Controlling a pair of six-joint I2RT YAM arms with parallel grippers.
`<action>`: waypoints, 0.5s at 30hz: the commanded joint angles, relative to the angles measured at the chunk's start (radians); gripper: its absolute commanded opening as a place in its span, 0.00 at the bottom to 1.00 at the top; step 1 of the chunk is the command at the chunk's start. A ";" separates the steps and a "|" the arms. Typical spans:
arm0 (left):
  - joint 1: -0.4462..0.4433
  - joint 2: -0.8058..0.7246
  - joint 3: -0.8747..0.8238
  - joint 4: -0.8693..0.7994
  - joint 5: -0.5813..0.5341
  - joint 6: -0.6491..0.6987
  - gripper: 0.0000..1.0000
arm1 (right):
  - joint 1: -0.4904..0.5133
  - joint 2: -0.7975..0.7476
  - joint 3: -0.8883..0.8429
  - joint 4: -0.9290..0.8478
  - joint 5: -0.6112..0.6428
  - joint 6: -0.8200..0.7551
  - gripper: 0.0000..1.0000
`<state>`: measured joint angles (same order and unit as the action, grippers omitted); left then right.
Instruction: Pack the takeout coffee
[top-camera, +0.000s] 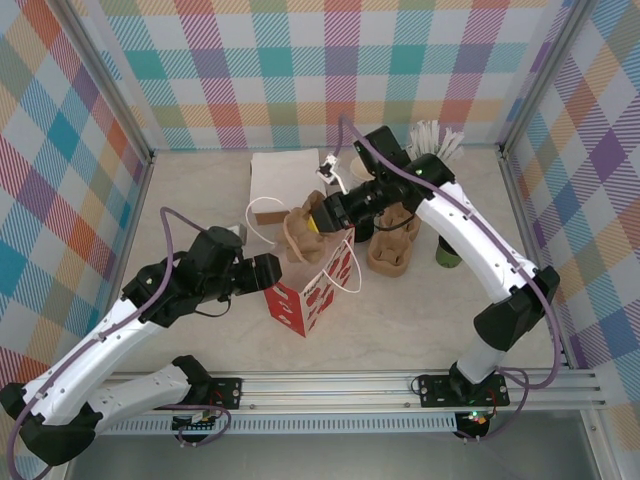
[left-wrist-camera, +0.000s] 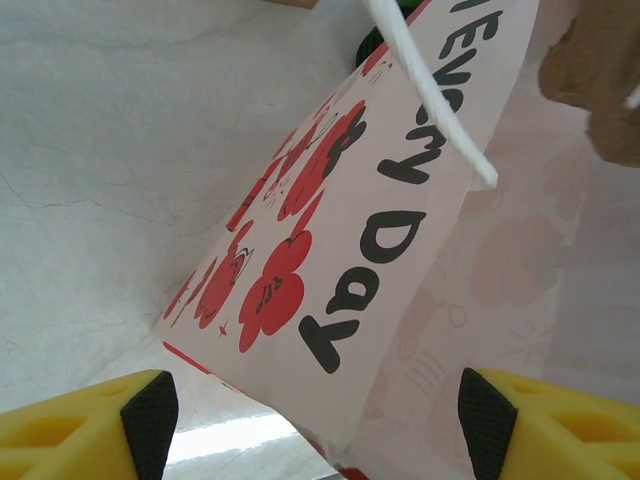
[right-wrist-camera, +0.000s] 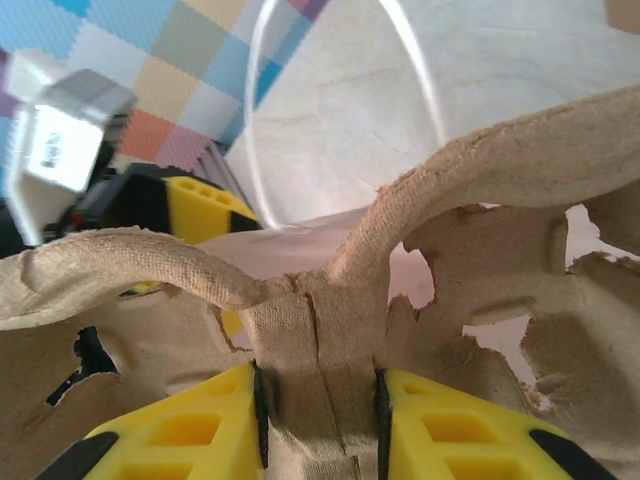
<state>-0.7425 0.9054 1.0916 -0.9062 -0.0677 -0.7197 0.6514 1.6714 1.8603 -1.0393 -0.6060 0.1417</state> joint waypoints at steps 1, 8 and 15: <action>0.010 -0.020 -0.018 0.000 0.013 -0.015 0.74 | 0.003 0.013 -0.010 -0.047 0.091 -0.022 0.30; 0.009 -0.023 -0.043 0.019 0.043 -0.030 0.73 | 0.026 0.025 -0.012 -0.063 0.216 -0.032 0.30; 0.010 -0.021 -0.050 0.032 0.040 -0.029 0.73 | 0.046 0.031 -0.017 -0.084 0.322 -0.040 0.30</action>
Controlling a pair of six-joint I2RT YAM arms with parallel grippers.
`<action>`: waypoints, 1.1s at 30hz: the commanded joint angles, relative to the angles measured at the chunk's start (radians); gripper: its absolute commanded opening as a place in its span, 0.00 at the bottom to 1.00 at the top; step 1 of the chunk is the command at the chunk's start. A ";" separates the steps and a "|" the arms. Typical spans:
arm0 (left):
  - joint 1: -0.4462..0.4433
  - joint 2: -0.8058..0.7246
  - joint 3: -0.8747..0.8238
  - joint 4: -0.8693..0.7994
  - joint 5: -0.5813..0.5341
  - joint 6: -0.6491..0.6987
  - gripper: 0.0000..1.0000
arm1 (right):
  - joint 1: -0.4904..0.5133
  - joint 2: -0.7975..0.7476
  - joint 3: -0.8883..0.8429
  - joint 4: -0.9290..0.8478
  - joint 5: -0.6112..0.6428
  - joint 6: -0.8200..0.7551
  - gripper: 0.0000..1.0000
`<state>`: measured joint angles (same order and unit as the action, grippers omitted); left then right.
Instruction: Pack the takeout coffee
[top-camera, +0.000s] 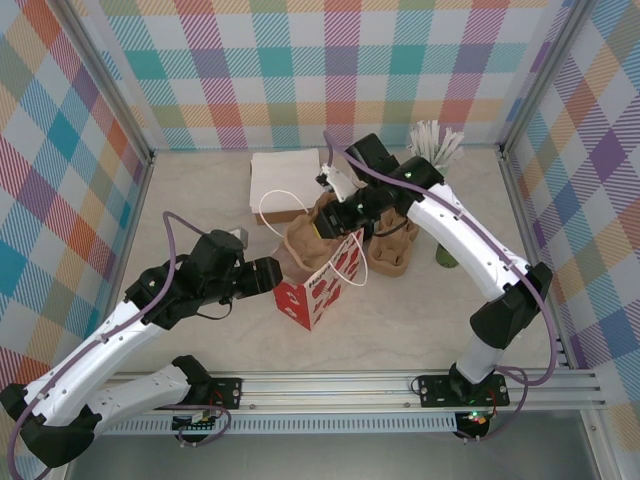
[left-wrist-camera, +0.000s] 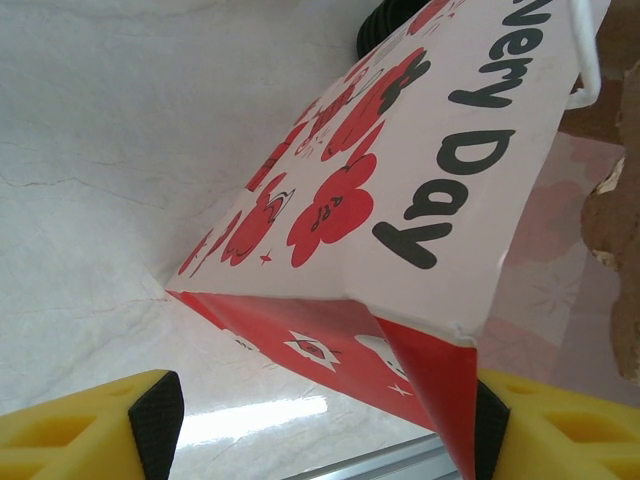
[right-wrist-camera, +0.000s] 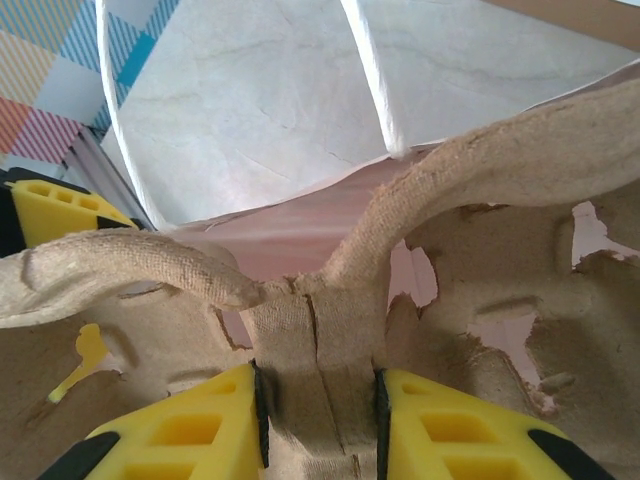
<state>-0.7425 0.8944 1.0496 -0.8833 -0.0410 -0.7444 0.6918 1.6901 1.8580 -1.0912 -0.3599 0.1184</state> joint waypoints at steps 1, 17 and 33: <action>0.009 -0.009 -0.008 0.010 0.015 -0.005 0.73 | 0.009 0.014 -0.015 -0.036 0.084 -0.018 0.30; 0.009 0.036 0.030 0.038 0.042 0.016 0.74 | 0.046 0.007 -0.034 -0.035 0.153 -0.018 0.30; 0.009 0.077 0.069 0.029 0.035 0.036 0.72 | 0.101 0.059 -0.010 -0.144 0.305 -0.077 0.30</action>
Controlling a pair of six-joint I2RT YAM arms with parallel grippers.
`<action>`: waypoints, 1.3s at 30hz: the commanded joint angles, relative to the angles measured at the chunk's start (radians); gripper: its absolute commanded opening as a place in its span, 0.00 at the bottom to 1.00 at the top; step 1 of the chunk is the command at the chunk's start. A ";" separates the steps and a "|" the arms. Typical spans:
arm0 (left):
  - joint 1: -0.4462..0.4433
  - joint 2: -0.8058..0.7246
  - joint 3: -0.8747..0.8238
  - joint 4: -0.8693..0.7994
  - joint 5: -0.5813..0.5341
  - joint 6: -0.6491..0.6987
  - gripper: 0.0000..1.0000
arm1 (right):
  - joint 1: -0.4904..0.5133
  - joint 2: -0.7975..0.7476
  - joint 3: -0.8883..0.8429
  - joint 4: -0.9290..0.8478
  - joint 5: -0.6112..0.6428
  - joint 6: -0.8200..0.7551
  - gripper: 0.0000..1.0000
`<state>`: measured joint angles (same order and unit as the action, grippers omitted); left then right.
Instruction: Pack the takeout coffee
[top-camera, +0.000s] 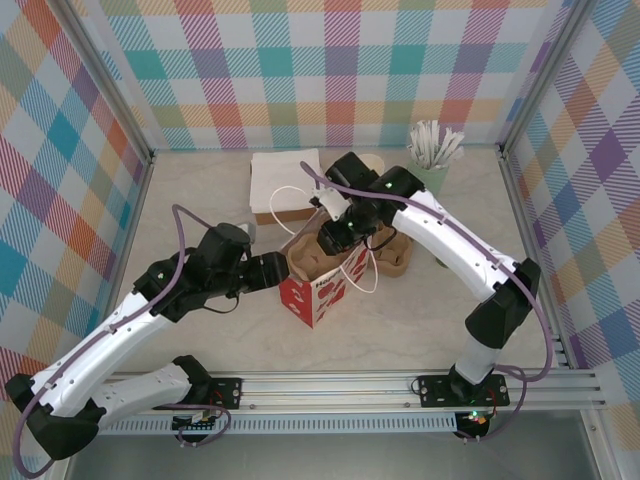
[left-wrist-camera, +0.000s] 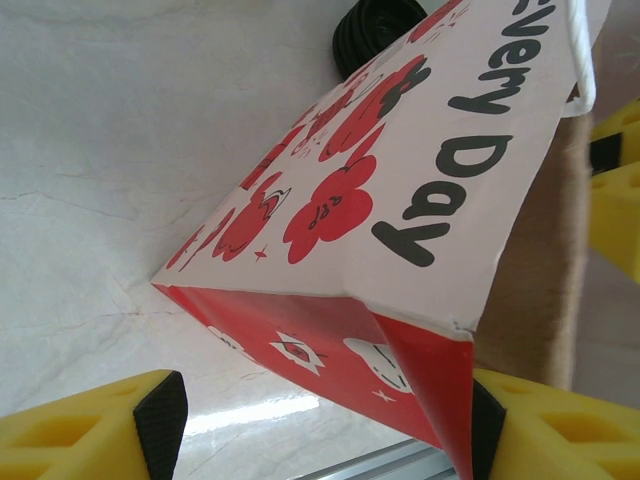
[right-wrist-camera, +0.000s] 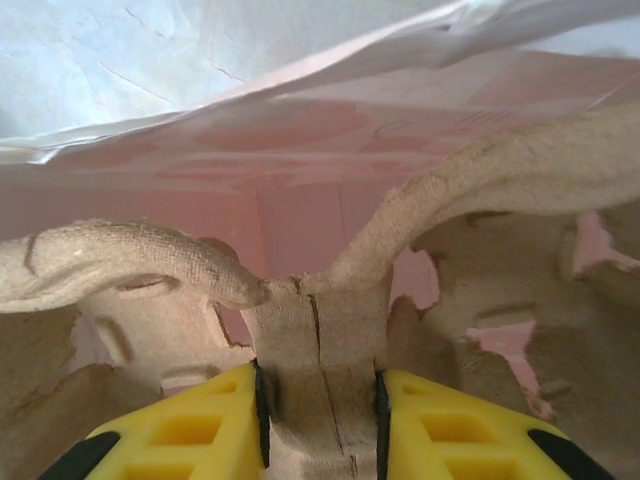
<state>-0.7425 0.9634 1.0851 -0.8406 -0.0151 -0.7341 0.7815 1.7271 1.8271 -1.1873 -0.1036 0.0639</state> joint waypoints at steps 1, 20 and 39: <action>0.010 0.008 0.033 -0.014 0.007 0.027 0.72 | 0.013 0.025 0.022 -0.049 0.052 -0.024 0.30; 0.011 0.039 0.062 0.032 -0.112 0.067 0.82 | 0.058 0.044 -0.005 -0.043 0.074 -0.024 0.30; 0.053 0.207 0.168 0.060 -0.142 0.161 0.86 | 0.064 0.013 -0.030 -0.050 0.079 -0.022 0.30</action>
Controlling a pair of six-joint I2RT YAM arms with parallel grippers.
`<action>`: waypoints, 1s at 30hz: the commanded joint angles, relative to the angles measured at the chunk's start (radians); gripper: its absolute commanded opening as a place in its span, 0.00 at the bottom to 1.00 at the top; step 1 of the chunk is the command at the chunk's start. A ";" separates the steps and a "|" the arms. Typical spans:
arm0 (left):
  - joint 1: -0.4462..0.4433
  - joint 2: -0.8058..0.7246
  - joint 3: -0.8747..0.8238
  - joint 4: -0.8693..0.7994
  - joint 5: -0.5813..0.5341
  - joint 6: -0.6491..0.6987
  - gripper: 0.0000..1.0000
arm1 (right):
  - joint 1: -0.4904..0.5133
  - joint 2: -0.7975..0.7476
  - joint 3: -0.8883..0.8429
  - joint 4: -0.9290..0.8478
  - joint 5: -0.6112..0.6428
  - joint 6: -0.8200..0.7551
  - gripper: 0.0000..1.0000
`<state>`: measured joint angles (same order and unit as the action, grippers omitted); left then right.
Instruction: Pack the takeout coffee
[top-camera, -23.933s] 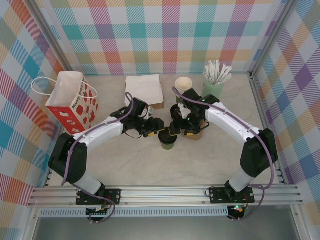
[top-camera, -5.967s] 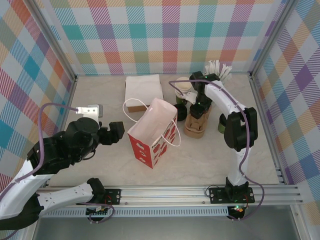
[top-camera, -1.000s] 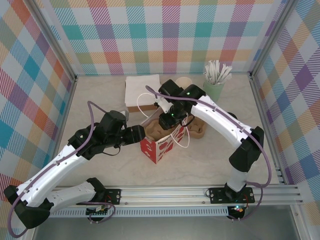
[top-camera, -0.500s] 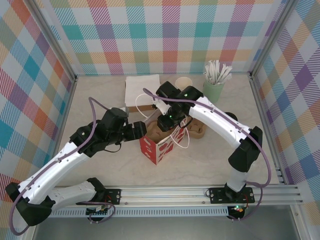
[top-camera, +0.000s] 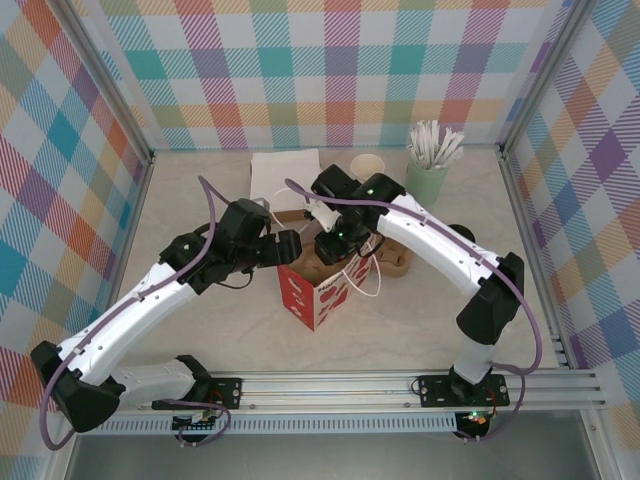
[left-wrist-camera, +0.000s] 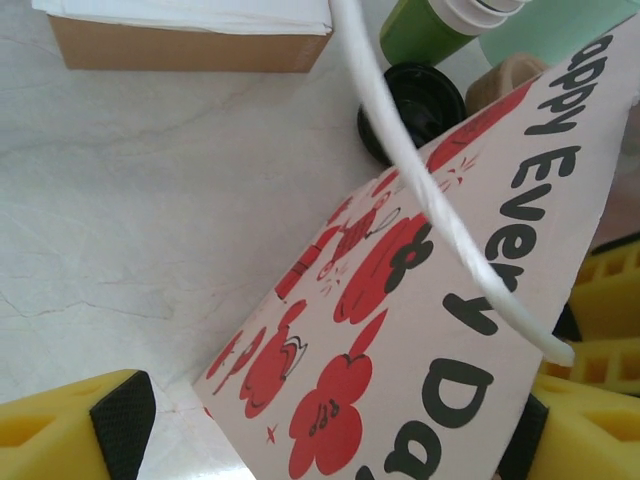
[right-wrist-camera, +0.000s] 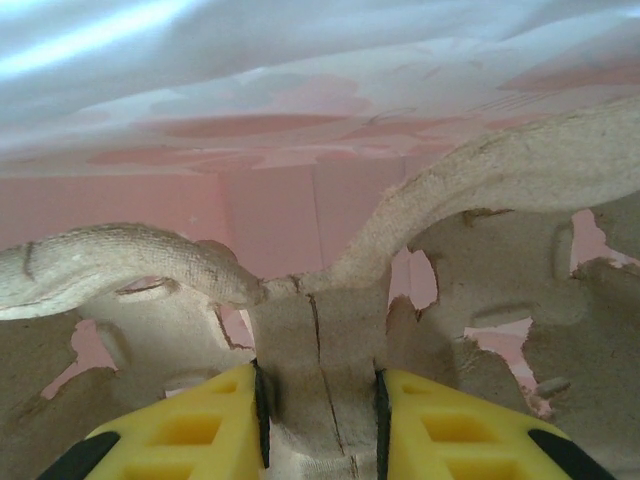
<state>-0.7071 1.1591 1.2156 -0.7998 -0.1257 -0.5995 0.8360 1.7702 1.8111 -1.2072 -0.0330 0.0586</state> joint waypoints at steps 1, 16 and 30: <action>0.022 0.015 0.038 0.020 -0.037 0.027 0.86 | 0.011 -0.031 -0.018 -0.034 0.010 -0.019 0.30; 0.049 0.037 0.049 0.048 -0.007 0.025 0.84 | 0.023 -0.008 -0.065 -0.035 0.011 -0.008 0.30; 0.050 0.034 0.030 0.044 0.017 0.027 0.85 | 0.023 0.094 -0.035 -0.080 0.031 0.000 0.31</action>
<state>-0.6704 1.1904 1.2297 -0.7750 -0.1131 -0.5823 0.8516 1.8553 1.7599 -1.2411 -0.0105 0.0597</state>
